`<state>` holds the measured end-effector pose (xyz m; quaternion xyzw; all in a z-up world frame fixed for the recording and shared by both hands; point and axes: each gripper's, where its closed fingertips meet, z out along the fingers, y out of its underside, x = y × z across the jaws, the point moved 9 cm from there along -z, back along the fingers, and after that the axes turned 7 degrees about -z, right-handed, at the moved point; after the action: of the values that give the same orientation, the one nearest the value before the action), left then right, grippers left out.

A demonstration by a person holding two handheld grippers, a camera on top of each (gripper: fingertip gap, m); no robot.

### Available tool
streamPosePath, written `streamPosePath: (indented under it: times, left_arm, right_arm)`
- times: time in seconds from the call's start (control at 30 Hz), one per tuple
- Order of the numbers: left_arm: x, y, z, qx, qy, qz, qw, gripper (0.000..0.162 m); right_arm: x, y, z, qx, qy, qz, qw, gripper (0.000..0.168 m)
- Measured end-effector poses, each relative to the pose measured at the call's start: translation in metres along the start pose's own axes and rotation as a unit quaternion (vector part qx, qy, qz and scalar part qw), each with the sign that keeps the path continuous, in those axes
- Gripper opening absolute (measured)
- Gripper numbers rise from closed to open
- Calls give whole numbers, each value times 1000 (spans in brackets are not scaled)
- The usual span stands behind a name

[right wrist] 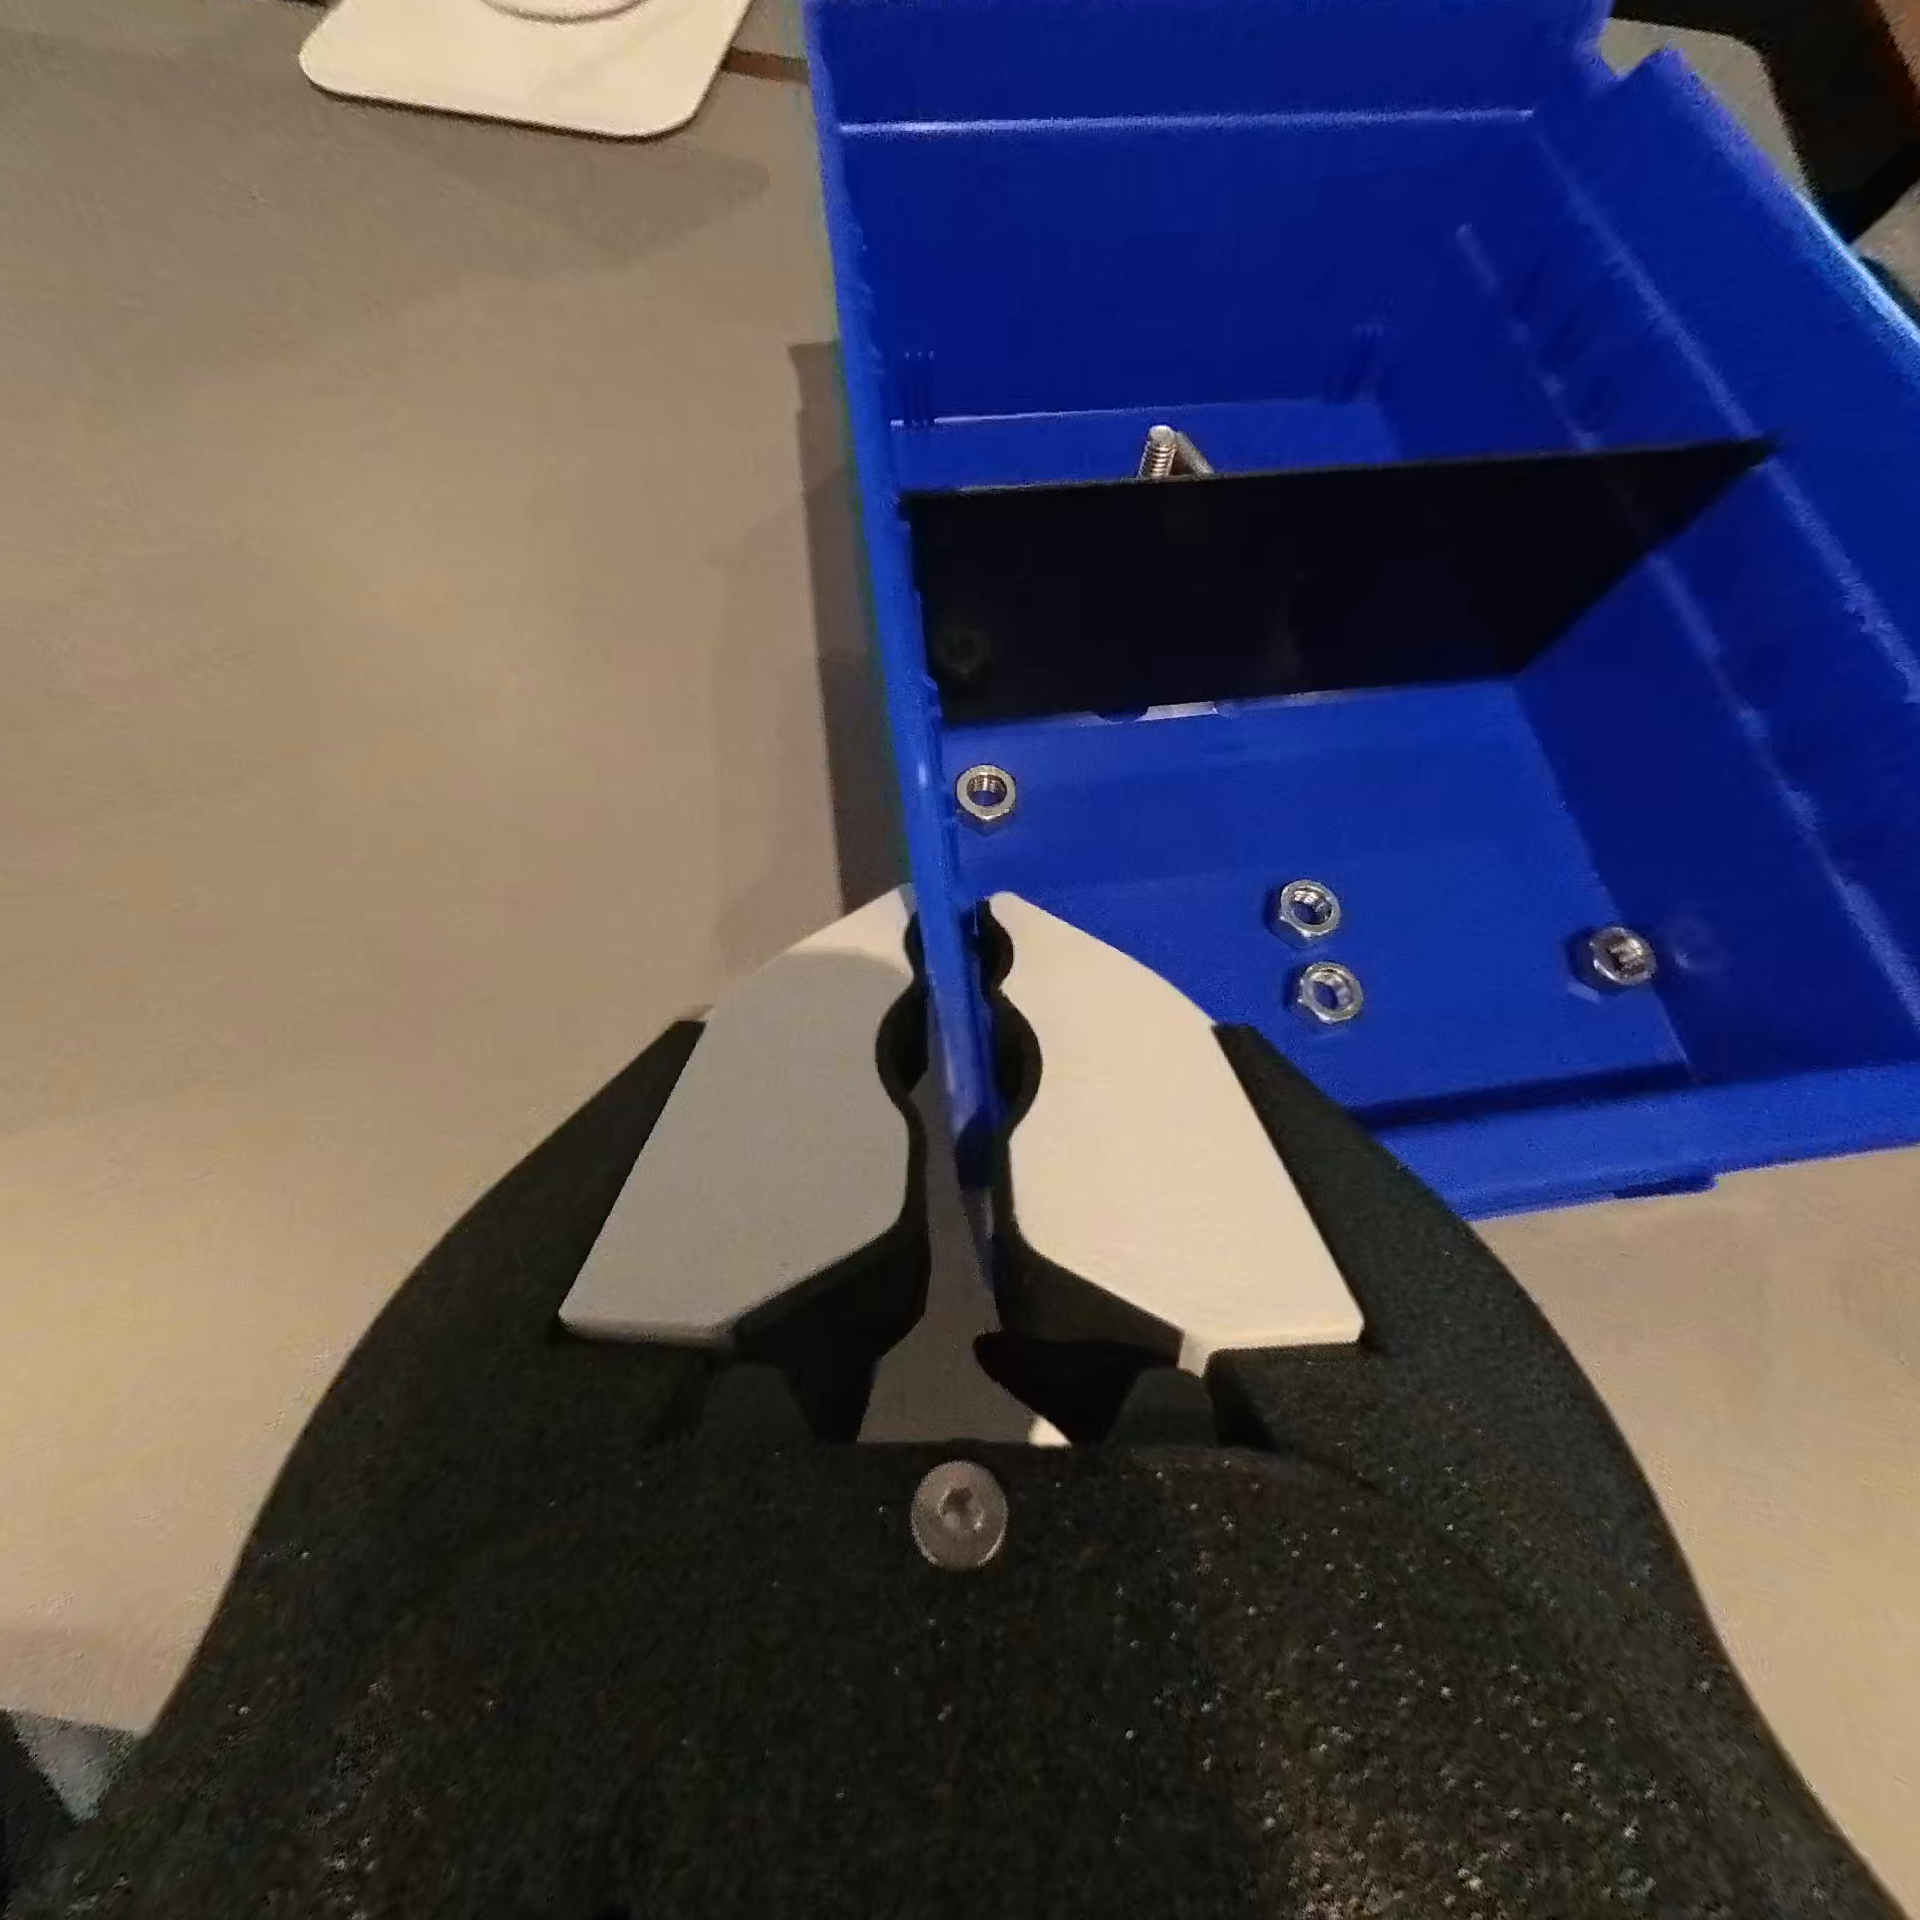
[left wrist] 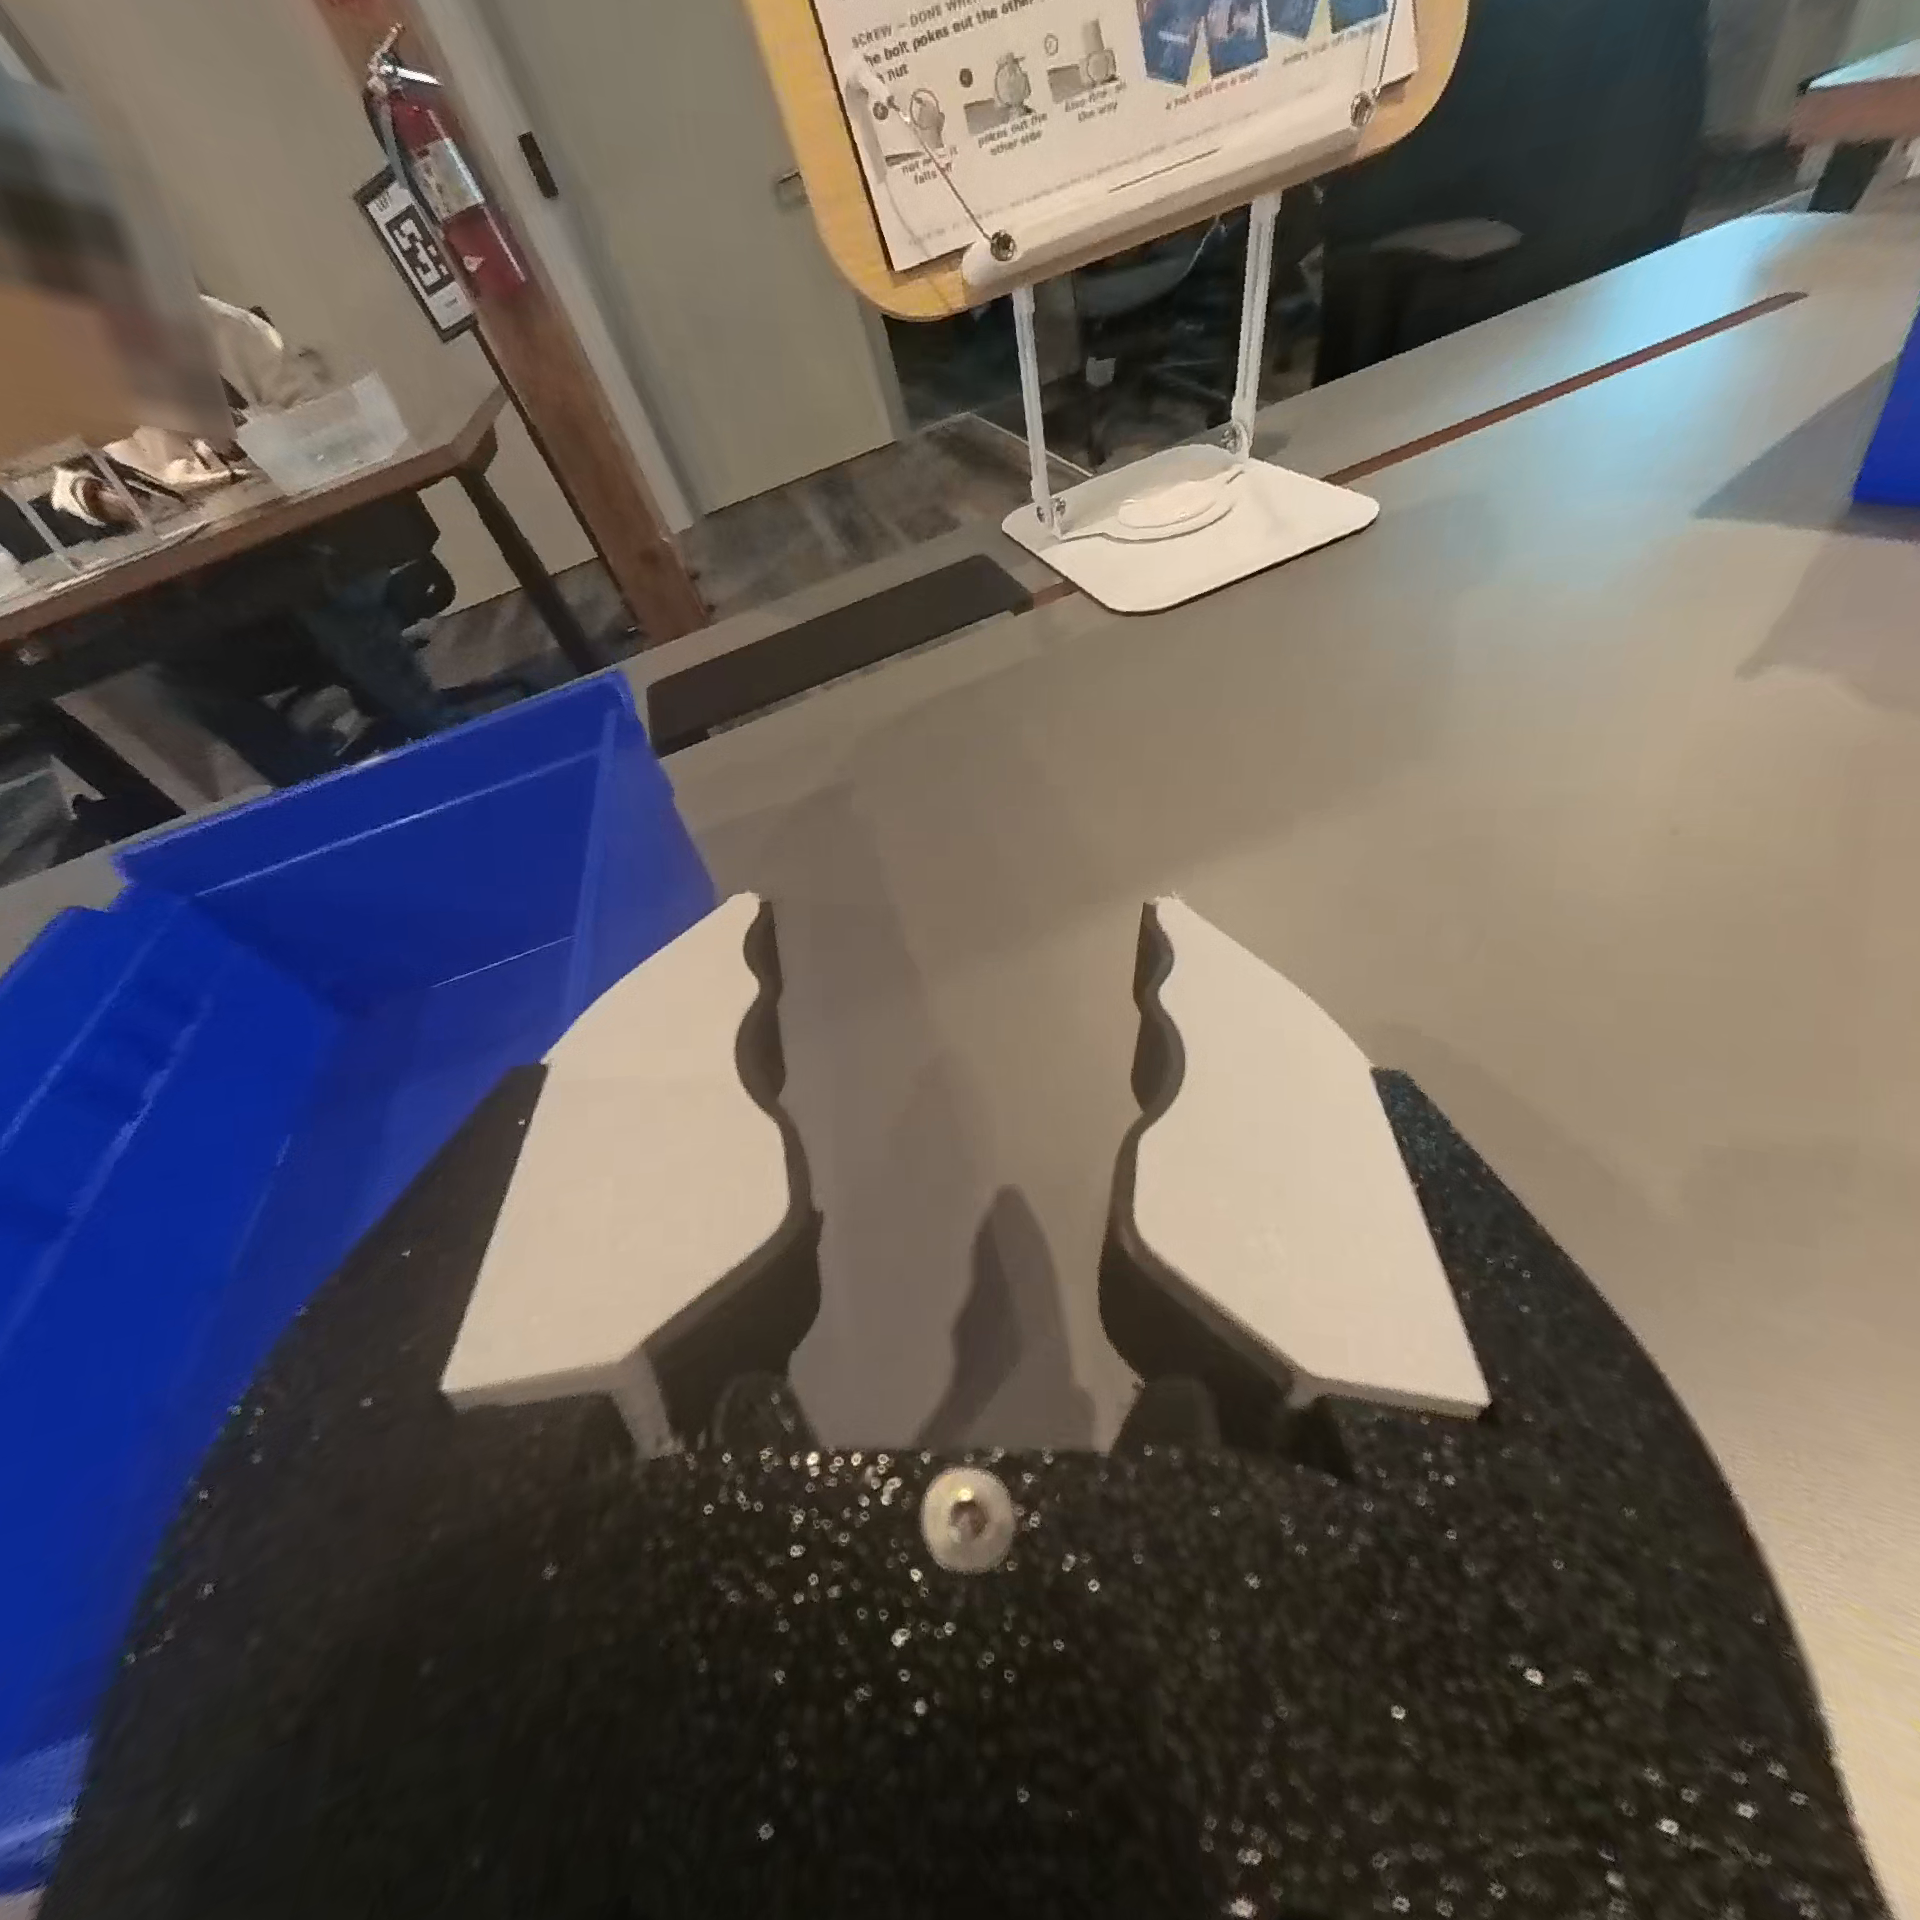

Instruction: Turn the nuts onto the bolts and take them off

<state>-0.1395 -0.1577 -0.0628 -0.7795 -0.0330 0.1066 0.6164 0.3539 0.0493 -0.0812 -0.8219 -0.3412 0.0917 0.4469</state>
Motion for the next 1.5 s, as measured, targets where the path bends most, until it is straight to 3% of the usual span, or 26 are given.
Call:
streamPosePath:
  times: [0.03,0.33,0.7,1.03,1.27,1.4,1.5]
  left_arm:
    - [-1,-1,0,1,2,-3,1000,65]
    - [-3,-4,-5,1,-2,-1,1000,65]
    - [-8,-15,-21,13,-15,3,1000,60]
    - [-15,-21,-30,6,-81,56,995,60]
    - [-17,-23,-32,-2,-92,69,993,60]
    - [-18,-22,-31,-4,-94,65,993,60]
    - [-20,-21,-29,-10,-102,67,992,74]
  right_arm:
    - [-2,-1,1,-3,-1,-4,1000,6]
    - [-68,-26,15,-28,42,-136,989,6]
    - [-154,-43,25,48,-45,-190,980,6]
    - [-236,-73,45,102,-177,-289,935,6]
    - [-246,-95,71,137,-275,-376,874,5]
    - [-240,-107,83,119,-292,-363,877,6]
    - [-232,-112,74,149,-266,-346,887,21]
